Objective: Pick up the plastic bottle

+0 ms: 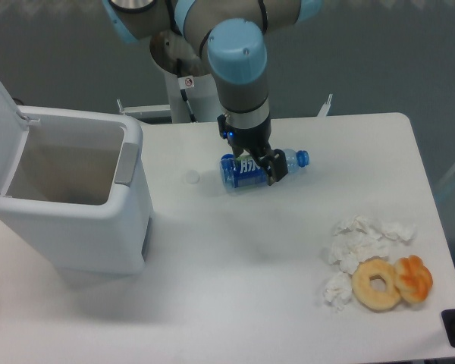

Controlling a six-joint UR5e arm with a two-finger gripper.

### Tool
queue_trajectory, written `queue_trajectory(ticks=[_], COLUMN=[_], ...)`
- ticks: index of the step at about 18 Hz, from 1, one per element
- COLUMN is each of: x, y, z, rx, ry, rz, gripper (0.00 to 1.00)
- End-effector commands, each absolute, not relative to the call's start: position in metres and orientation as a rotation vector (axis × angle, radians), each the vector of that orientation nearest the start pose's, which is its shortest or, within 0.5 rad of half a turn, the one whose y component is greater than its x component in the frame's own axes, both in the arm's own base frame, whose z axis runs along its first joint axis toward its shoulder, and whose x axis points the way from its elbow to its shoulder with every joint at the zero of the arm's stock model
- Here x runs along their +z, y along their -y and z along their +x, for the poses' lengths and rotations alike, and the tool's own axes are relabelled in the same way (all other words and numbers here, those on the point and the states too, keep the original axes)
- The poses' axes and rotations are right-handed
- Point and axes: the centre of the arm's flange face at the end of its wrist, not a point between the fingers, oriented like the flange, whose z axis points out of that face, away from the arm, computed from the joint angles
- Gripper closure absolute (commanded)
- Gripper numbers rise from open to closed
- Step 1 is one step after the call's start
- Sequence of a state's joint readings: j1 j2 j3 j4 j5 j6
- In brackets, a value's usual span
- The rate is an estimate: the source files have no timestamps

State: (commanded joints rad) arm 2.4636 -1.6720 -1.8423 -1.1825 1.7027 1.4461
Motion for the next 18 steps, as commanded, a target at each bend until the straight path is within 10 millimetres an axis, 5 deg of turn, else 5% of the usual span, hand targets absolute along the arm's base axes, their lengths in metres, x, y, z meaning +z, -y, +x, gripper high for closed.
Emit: queue_trajectory(ticks=[3, 12, 18], x=[0.332, 0.257, 0.249], y=[-0.409, -0.405, -0.409], z=[-0.314, -0.294, -0.292], rx=[0.004, -0.216, -0.225], ry=[-1.052, -1.158, -1.191], rz=[-3.119, -3.168, -3.18], gripper=[0.0, 0.0, 0.0])
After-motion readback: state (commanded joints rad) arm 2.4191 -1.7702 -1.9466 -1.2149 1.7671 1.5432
